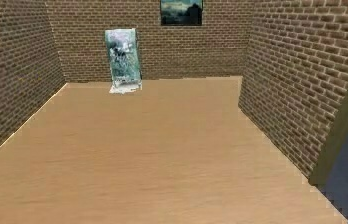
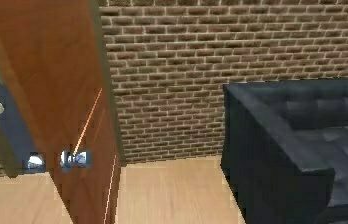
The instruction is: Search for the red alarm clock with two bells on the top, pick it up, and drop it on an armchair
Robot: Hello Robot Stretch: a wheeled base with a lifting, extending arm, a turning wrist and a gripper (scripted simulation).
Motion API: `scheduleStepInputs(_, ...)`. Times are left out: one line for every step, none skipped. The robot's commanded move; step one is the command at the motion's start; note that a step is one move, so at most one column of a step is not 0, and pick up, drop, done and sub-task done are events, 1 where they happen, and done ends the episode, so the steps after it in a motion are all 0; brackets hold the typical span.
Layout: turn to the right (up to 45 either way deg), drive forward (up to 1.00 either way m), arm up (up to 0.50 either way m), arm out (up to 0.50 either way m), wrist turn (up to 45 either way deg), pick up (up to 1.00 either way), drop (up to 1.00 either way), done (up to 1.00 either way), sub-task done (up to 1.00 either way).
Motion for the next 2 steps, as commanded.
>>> scheduleStepInputs(0.0, 0.4, 0.0, 0.0, 0.0, 0.0, 0.0, 0.0, 0.0)
scheduleStepInputs(12.0, 0.0, 0.0, 0.0, 0.0, 0.0, 0.0, 0.0, 0.0)
